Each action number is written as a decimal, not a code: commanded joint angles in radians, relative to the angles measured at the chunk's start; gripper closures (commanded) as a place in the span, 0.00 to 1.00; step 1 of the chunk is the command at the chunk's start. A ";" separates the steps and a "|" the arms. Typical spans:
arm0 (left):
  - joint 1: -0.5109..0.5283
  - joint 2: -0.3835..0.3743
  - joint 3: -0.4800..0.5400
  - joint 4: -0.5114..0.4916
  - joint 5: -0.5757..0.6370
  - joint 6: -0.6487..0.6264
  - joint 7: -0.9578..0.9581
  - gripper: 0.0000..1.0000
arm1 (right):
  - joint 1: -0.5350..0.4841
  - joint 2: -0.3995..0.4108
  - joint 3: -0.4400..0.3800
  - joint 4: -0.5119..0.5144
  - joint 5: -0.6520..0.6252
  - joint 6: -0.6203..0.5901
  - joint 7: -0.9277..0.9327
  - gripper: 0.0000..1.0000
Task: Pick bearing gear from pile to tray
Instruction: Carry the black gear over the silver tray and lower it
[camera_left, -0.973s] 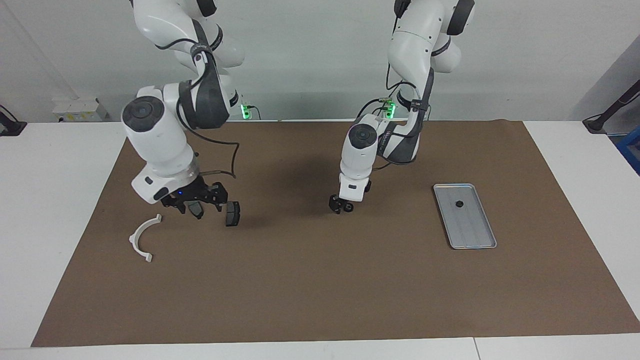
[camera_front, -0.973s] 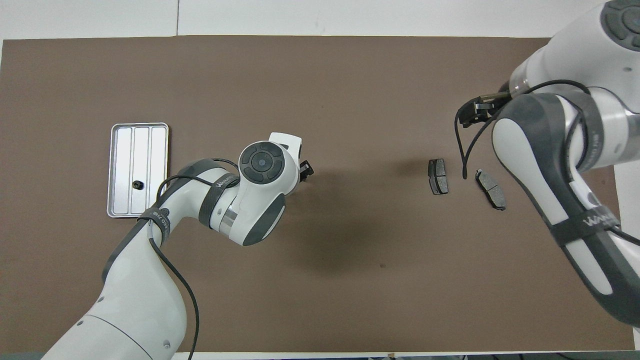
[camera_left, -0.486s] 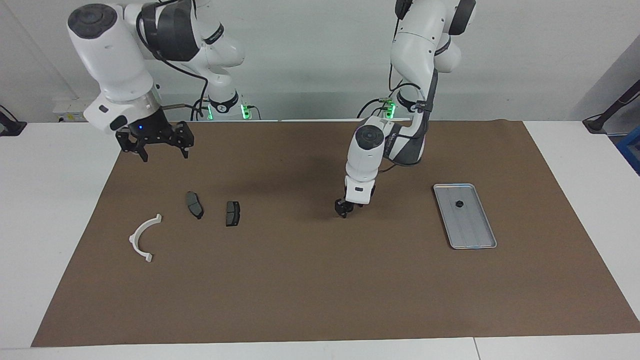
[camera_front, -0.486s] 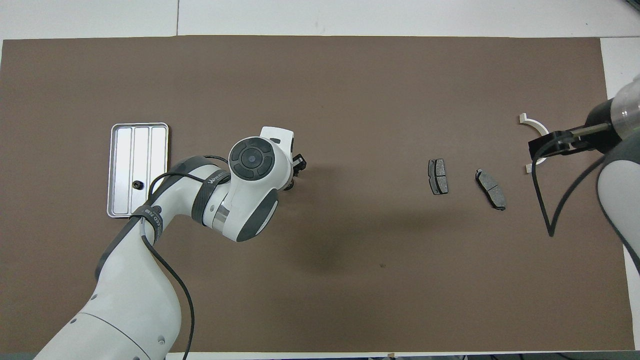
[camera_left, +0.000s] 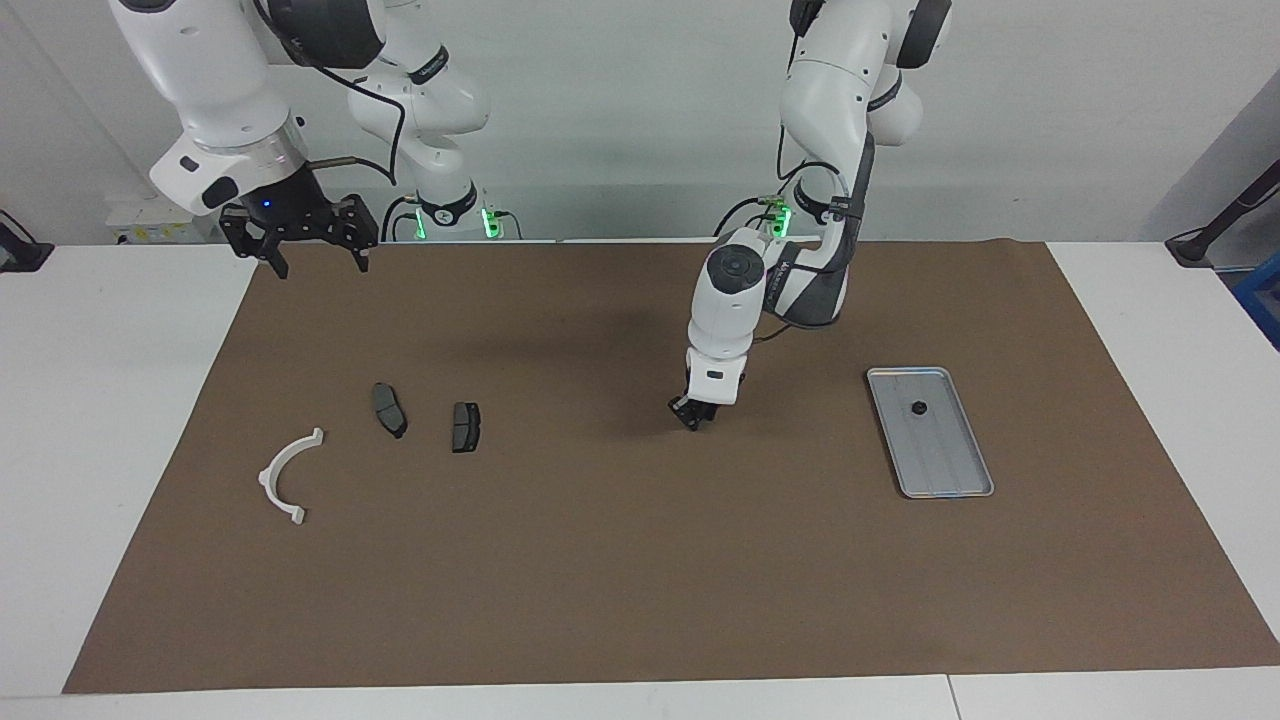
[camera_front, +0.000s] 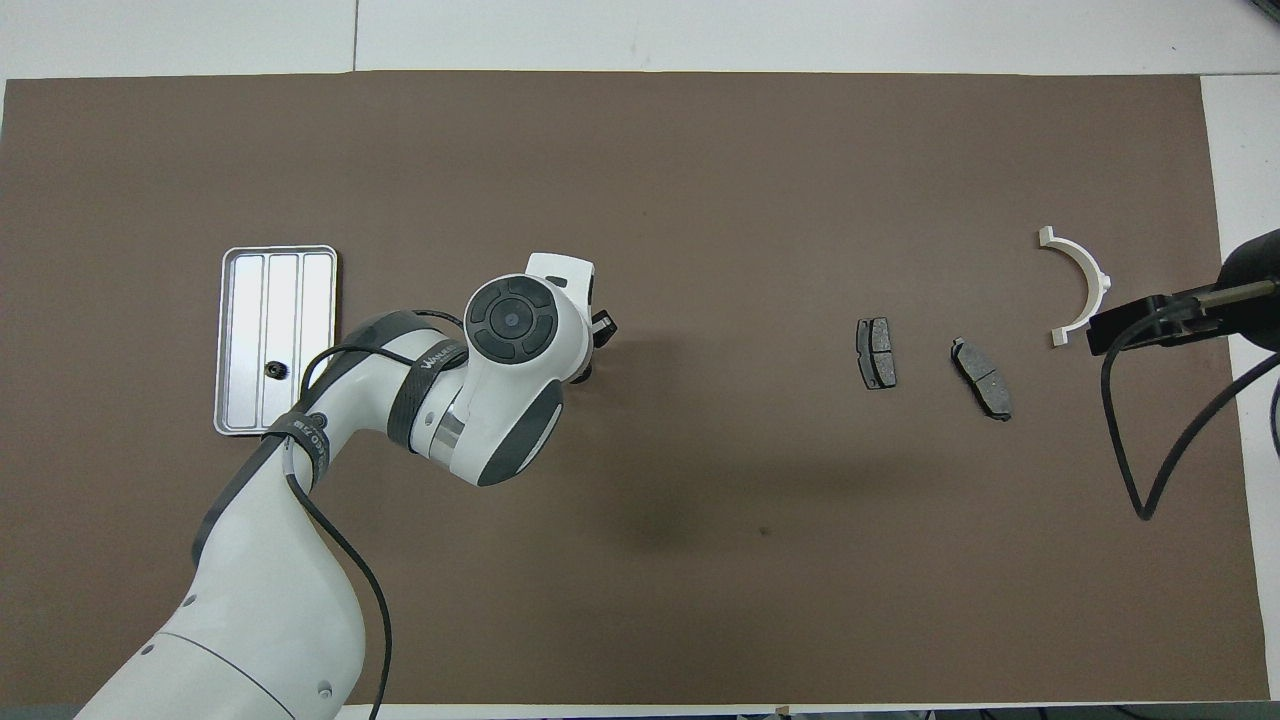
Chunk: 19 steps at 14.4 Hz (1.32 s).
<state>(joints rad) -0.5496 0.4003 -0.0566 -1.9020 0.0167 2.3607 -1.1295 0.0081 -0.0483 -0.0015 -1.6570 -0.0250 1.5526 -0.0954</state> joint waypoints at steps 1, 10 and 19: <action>-0.024 0.005 0.006 -0.016 0.009 -0.058 -0.029 1.00 | -0.008 -0.001 -0.008 -0.003 0.030 -0.011 -0.015 0.00; 0.258 -0.064 0.023 0.095 0.063 -0.304 0.325 1.00 | 0.004 0.002 -0.006 0.017 0.030 -0.014 0.039 0.00; 0.516 -0.035 0.021 0.077 0.058 -0.088 0.720 1.00 | 0.004 -0.002 0.003 0.019 0.030 0.010 0.043 0.00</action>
<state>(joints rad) -0.0540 0.3480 -0.0228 -1.8103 0.0665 2.2036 -0.4236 0.0113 -0.0455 -0.0003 -1.6407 -0.0075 1.5532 -0.0725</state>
